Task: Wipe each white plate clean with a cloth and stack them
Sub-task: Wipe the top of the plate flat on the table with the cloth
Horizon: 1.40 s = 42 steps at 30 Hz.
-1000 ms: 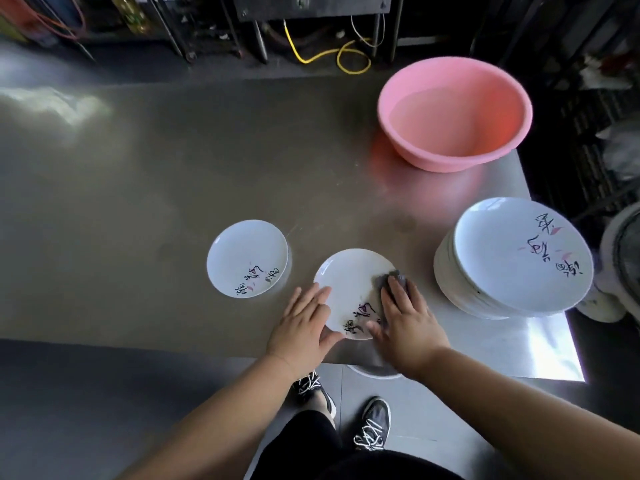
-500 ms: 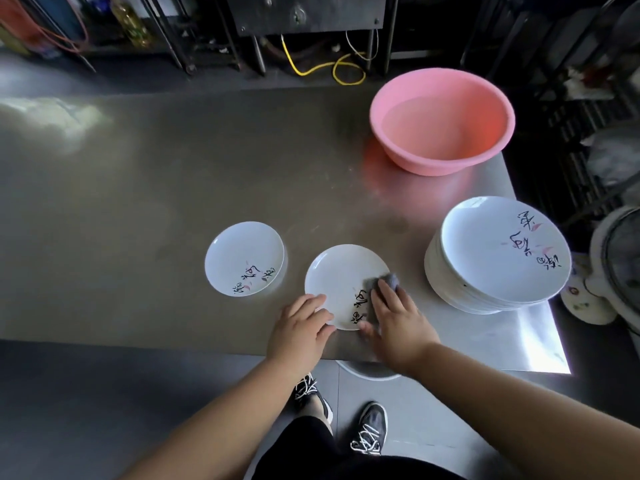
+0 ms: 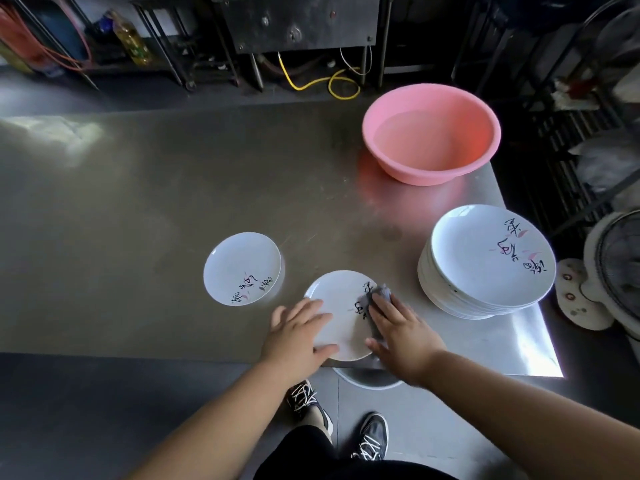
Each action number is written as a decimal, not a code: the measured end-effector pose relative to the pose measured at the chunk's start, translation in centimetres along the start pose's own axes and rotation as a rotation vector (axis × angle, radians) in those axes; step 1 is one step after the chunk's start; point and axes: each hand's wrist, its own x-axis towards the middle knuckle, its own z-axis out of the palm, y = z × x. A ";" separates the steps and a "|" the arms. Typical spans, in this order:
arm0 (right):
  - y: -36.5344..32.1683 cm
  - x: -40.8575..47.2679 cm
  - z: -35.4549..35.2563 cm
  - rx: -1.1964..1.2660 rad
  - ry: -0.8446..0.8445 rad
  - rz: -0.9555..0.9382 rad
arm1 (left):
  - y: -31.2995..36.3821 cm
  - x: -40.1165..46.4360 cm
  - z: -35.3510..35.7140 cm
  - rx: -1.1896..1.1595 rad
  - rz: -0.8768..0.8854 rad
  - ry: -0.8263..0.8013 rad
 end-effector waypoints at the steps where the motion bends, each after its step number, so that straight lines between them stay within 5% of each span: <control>1: 0.6 1.0 -0.7 0.006 0.015 -0.007 | -0.6 0.0 -0.1 0.007 0.007 -0.011; 9: -2.8 -1.5 2.6 0.049 0.042 0.123 | -0.4 0.1 0.0 0.006 -0.020 -0.034; 18: 0.7 3.3 -0.3 0.086 0.080 0.056 | 0.6 -0.3 1.1 0.072 -0.009 0.066; 26: -1.6 -2.1 1.8 0.098 -0.062 0.060 | 2.7 0.0 1.0 0.074 0.016 0.104; 32: 1.5 3.2 -2.8 0.123 0.035 -0.024 | 0.3 0.2 -0.1 0.096 0.034 0.077; 42: -0.8 0.0 1.7 0.097 0.013 0.092 | 1.9 -0.6 0.7 0.073 -0.036 0.041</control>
